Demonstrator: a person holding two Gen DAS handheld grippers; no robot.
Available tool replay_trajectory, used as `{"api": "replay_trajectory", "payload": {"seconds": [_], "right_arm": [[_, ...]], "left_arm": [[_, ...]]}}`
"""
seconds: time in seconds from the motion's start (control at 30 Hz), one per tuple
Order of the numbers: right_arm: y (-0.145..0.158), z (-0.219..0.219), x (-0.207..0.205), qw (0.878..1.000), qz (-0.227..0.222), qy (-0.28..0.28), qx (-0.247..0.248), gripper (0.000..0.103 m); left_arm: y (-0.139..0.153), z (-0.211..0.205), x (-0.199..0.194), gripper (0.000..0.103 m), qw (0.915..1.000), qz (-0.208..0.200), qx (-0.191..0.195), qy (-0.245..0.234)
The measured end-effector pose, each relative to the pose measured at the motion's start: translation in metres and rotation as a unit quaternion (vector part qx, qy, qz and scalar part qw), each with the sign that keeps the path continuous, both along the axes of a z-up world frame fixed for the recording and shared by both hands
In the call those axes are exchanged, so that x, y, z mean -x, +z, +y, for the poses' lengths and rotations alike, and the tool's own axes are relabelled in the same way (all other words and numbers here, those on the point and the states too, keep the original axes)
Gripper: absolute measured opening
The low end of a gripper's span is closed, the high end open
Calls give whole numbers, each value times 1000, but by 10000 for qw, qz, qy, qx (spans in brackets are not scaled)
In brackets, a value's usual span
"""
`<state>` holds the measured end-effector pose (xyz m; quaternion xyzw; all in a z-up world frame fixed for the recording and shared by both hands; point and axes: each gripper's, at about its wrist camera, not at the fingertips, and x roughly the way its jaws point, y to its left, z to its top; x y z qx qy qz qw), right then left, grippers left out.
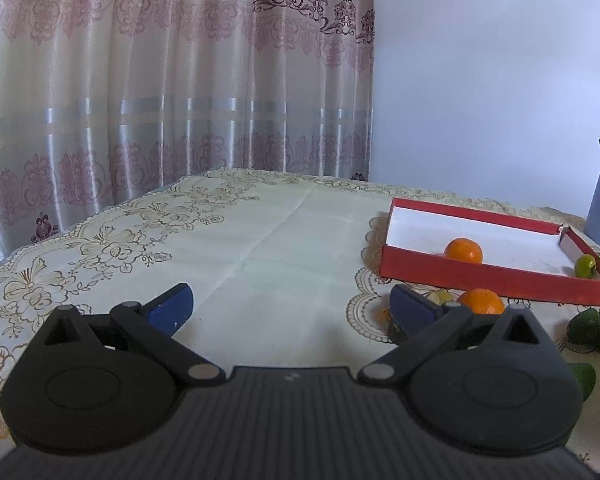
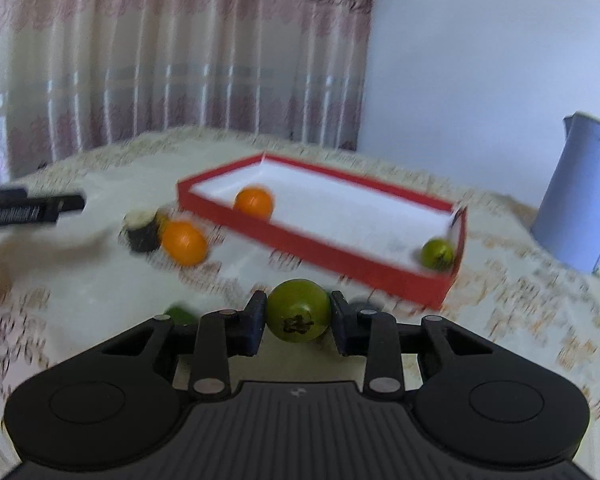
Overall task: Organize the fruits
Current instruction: 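Carry the green fruit into the red tray and open the right gripper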
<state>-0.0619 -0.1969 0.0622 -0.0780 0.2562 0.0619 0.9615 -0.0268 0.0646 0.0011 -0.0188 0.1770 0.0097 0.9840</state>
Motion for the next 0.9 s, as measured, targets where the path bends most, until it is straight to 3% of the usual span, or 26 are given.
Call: {"api": "replay_trajectory", "payload": {"seconds": [0.4,0.7,0.9], "right_arm": [[43,-27,-44,9969,-616,-444,-212,33],[41,-40,-77,9943,-693,-736,-348,33],[30,-52,-101,9933,-508,-892,-530,33]], "left_arm": [[-2,-1,-6,103,9997,223,-77,54],[-5,-2,-12,103,9988,435,-169,114],[-6,-4,-15,103,9981,544,-256,127]]}}
